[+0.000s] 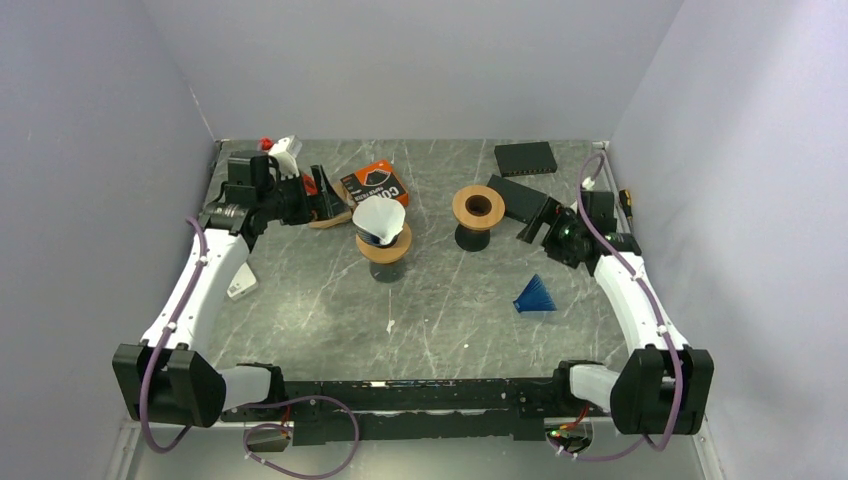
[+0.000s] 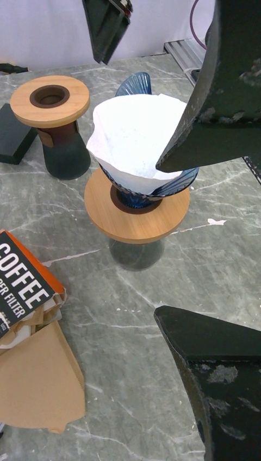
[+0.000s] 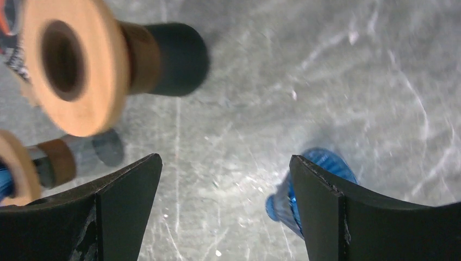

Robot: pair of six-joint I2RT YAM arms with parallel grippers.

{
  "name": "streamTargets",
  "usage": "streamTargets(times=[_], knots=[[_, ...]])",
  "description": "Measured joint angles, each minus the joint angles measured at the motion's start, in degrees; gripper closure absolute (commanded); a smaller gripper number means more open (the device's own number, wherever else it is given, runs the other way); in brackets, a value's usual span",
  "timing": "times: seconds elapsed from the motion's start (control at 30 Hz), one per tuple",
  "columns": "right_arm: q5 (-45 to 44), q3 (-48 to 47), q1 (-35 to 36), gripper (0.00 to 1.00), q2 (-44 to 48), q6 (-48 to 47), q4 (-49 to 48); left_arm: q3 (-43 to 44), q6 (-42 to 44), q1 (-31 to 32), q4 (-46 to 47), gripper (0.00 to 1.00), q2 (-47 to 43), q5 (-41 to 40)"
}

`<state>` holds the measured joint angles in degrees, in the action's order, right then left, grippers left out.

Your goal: Place the coffee filter in the dripper

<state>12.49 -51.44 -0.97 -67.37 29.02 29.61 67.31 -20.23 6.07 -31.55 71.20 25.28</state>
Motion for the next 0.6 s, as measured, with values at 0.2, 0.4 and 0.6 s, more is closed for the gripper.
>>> streamTargets(times=[0.2, 0.4, 0.6], knots=[[-4.61, 6.71, 0.0, 0.08, 3.56, 1.09, 6.47, -1.33, 0.11, 0.0, 0.48, 0.0, 0.0, 0.2], [-6.45, 8.66, -0.02, 0.15, 4.76, 1.01, 10.21, -1.33, 1.2, 0.0, 0.87, 0.01, -0.02, 0.72], [-3.93, 9.27, -0.02, 0.34, 4.59, 0.28, 10.01, -1.33, 1.57, 0.0, 0.87, 0.02, 0.0, 0.87]])
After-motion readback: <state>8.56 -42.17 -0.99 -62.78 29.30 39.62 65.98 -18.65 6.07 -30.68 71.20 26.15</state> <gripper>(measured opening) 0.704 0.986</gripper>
